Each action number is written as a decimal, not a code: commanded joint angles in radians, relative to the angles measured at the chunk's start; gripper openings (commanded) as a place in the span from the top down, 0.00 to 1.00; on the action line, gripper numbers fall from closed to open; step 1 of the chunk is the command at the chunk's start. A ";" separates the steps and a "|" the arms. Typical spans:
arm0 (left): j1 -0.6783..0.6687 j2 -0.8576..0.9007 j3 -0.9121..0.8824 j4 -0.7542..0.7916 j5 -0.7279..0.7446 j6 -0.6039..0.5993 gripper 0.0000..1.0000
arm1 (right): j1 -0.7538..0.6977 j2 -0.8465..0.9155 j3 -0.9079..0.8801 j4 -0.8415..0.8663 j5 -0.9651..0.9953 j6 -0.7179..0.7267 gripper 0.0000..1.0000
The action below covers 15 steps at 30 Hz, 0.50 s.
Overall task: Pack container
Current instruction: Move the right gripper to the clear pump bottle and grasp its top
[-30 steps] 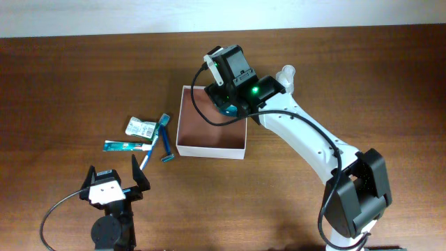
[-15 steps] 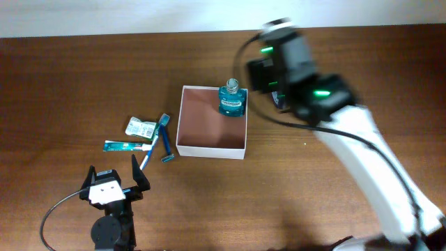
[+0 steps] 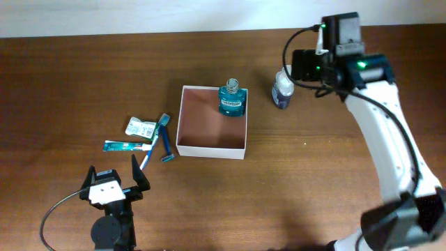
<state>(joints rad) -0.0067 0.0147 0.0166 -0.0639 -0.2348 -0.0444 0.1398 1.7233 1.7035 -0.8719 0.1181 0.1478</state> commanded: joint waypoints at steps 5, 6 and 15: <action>0.005 -0.008 -0.007 0.002 0.011 0.016 0.00 | 0.004 0.073 -0.003 0.076 -0.082 -0.011 0.08; 0.005 -0.008 -0.008 0.002 0.011 0.016 0.01 | 0.005 0.082 -0.003 0.084 -0.085 -0.011 0.09; 0.005 -0.008 -0.007 0.003 0.011 0.016 0.01 | 0.040 0.167 -0.003 0.133 -0.108 -0.012 0.13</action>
<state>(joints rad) -0.0067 0.0147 0.0166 -0.0639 -0.2348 -0.0444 0.1589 1.8500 1.7023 -0.7483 0.0307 0.1452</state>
